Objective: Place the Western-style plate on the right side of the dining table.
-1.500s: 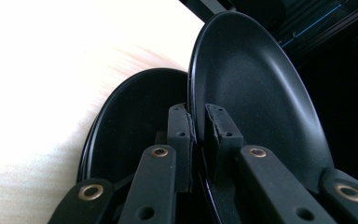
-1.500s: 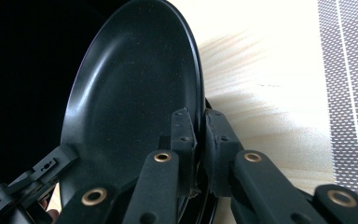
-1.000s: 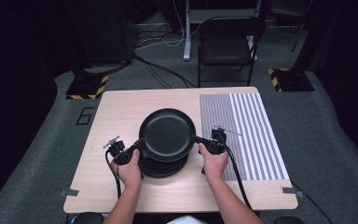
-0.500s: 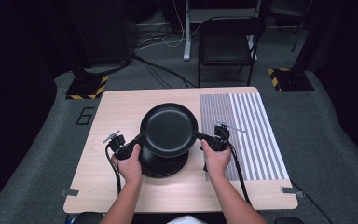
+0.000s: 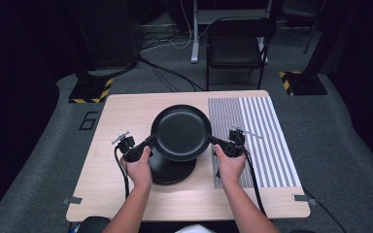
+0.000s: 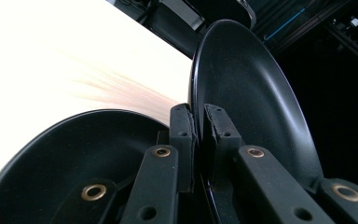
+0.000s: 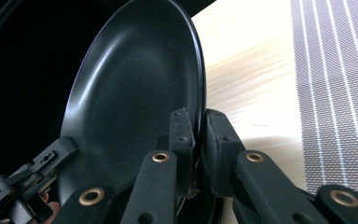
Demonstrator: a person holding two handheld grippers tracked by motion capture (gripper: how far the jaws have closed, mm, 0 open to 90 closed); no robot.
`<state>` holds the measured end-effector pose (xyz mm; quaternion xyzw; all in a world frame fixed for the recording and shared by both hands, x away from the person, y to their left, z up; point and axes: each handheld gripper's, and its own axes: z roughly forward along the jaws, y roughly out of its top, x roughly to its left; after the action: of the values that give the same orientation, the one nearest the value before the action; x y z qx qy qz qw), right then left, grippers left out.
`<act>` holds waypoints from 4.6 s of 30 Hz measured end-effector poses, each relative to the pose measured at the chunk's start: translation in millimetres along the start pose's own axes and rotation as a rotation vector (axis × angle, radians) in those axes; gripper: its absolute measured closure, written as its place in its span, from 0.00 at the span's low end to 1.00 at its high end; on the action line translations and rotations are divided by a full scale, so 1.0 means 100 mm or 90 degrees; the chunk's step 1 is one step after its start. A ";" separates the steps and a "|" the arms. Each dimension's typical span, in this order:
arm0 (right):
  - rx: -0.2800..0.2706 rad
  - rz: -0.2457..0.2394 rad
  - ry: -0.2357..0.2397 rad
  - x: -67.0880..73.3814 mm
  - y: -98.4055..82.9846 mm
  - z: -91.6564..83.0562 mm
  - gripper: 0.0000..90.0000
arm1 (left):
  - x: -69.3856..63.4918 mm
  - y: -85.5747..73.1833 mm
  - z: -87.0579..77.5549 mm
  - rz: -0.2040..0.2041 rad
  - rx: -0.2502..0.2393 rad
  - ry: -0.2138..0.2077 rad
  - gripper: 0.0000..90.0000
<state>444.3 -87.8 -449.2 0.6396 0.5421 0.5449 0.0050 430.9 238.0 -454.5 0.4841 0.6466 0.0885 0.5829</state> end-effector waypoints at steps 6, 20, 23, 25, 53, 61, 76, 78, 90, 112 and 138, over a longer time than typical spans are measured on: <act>-0.016 0.003 -0.008 -0.03 0.03 -0.10 0.91 | -0.07 -0.01 0.08 0.005 0.009 -0.013 0.92; -0.051 0.017 -0.027 -0.16 0.08 -0.33 0.91 | -0.24 -0.05 0.26 0.027 0.038 -0.047 0.92; -0.061 0.023 -0.035 -0.19 0.09 -0.41 0.91 | -0.30 -0.06 0.32 0.033 0.046 -0.057 0.92; -0.064 0.031 -0.037 -0.21 0.09 -0.45 0.91 | -0.34 -0.07 0.35 0.031 0.050 -0.060 0.92; -0.115 0.058 -0.071 -0.47 0.17 -0.85 0.91 | -0.68 -0.23 0.71 0.042 0.094 -0.109 0.92; -0.122 0.064 -0.084 -0.55 0.18 -0.96 0.90 | -0.78 -0.29 0.80 0.040 0.106 -0.117 0.92; -0.157 0.077 -0.101 -0.68 0.17 -1.23 0.90 | -0.98 -0.43 0.94 0.053 0.134 -0.141 0.92; -0.157 0.079 -0.104 -0.70 0.17 -1.26 0.90 | -1.00 -0.44 0.97 0.055 0.139 -0.142 0.92; -0.174 0.089 -0.118 -0.81 0.18 -1.36 0.90 | -1.11 -0.53 1.11 0.059 0.153 -0.152 0.91; -0.185 0.112 -0.139 -1.04 0.16 -1.44 0.91 | -1.16 -0.71 1.36 0.042 0.177 -0.160 0.92; -0.156 0.124 -0.157 -1.26 0.18 -1.17 0.91 | -1.00 -0.77 1.59 0.030 0.185 -0.127 0.93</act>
<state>397.1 -251.9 -477.9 0.7455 0.4025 0.5223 0.0969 508.7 53.7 -488.1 0.5844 0.5802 -0.0407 0.5659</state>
